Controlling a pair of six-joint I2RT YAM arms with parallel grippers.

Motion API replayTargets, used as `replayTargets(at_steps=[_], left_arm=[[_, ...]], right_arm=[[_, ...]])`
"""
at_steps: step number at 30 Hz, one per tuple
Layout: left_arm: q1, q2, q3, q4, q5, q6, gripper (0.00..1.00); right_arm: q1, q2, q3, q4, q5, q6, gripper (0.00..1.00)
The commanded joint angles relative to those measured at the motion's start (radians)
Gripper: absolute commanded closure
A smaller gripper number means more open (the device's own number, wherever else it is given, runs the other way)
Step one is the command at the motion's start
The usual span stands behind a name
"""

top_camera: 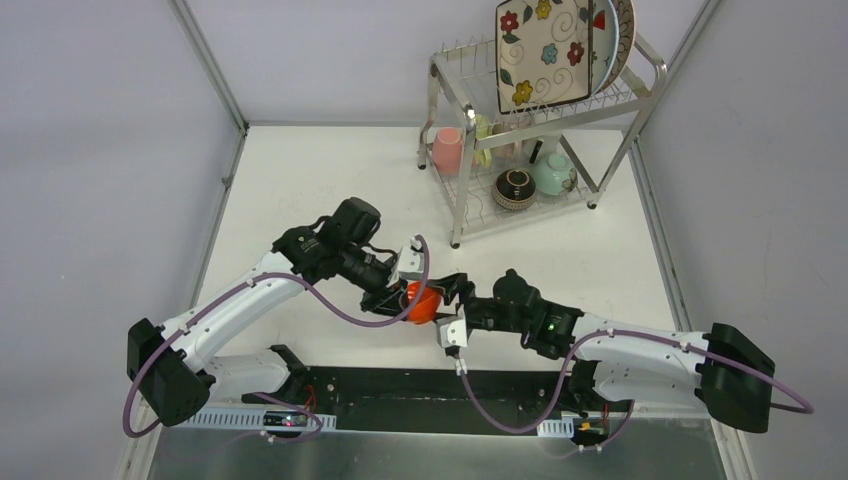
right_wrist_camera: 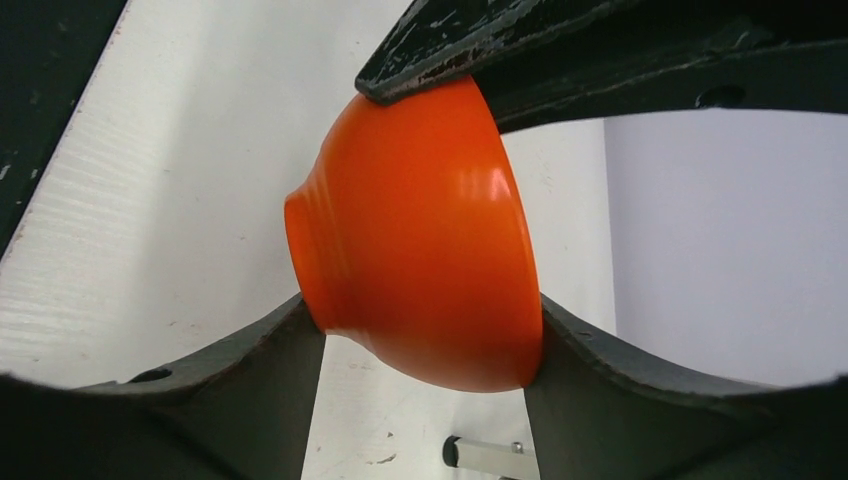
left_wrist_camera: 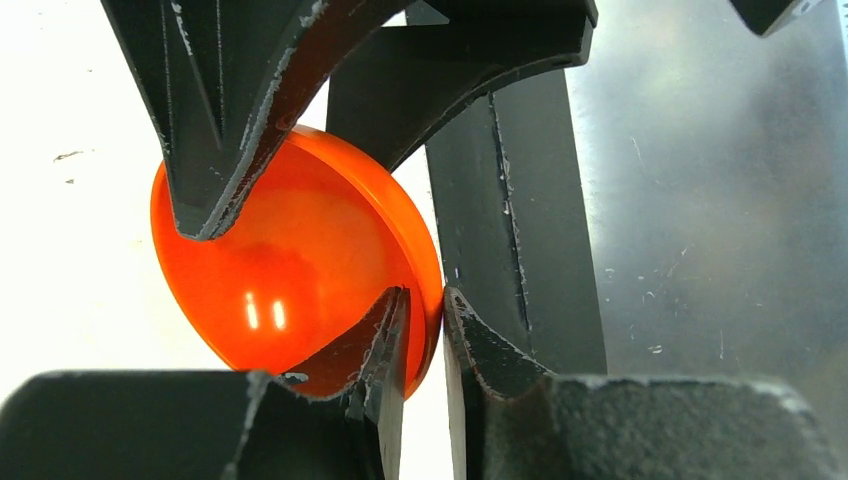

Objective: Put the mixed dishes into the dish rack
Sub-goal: Turn the bowl upside down on the dish rack.

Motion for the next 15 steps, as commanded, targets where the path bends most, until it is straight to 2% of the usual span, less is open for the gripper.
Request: replayTargets(at_steps=[1, 7, 15], left_arm=[[-0.002, -0.003, 0.029, 0.061, -0.032, 0.018, 0.79], [-0.003, 0.002, 0.033, 0.07, -0.048, 0.009, 0.74], [-0.002, -0.023, 0.043, 0.072, -0.049, -0.006, 0.62]], right_arm=[[0.01, 0.004, 0.014, 0.157, 0.007, -0.047, 0.55], [0.012, 0.03, 0.012, 0.188, 0.023, -0.068, 0.55], [0.012, 0.059, 0.006, 0.213, 0.057, -0.068, 0.56]])
